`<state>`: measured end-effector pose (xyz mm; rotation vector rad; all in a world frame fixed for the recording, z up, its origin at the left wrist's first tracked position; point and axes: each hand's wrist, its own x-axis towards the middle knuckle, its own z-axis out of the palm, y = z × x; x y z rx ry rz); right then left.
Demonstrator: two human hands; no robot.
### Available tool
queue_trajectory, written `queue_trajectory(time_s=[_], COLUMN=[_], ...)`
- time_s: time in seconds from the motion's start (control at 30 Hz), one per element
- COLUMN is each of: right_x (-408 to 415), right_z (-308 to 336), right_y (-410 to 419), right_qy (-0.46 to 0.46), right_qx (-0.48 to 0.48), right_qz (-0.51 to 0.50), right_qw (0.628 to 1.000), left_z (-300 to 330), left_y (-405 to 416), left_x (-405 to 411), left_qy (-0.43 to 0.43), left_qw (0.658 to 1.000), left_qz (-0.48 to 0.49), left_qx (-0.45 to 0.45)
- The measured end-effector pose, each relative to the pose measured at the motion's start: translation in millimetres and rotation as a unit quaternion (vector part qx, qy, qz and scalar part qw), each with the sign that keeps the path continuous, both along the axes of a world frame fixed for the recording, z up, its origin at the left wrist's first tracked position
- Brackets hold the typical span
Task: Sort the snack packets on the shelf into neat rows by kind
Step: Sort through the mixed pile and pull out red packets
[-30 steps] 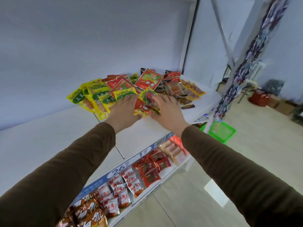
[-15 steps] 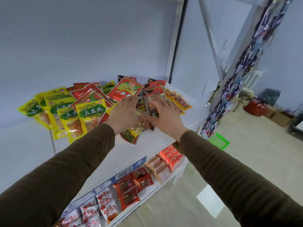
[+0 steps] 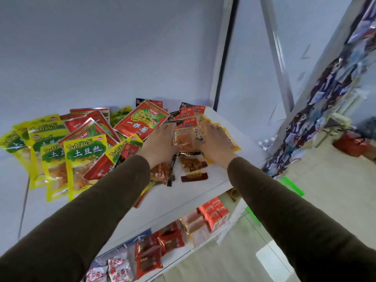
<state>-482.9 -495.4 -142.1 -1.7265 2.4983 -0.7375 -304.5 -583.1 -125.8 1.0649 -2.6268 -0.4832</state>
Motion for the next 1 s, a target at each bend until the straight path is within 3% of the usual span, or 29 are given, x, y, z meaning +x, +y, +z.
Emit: queue_trajectory(time_s=[0.23, 0.47, 0.67, 0.9, 1.0], right_x=[-15.2, -30.8, -46.1, -75.1, -70.6], right_z=[-7.5, -13.9, -17.6, -24.4, -23.9], right_y=[-27.6, -51.1, -57.6, -57.7, -61.3], right_qy=[-0.196, -0.254, -0.243, -0.148, -0.129], right_qx=[0.001, 0.002, 0.005, 0.035, -0.006], right_qz=[-0.005, 0.025, 0.037, 0.013, 0.002], right_qw=[0.981, 0.967, 0.969, 0.988, 0.992], left_z=[-11.6, -22.0, -27.0, -29.2, -25.3], left_y=[-19.8, -33.5, -39.0, -37.9, -32.6], left_x=[-32.0, -53.6, -63.2, -68.4, -67.8], left_qy=[0.012, 0.0, -0.026, -0.037, -0.023], left_qw=[0.998, 0.998, 0.997, 0.997, 0.998], left_qz=[0.002, 0.032, 0.051, 0.06, 0.053], left_qx=[0.055, 0.055, 0.045, 0.038, 0.03])
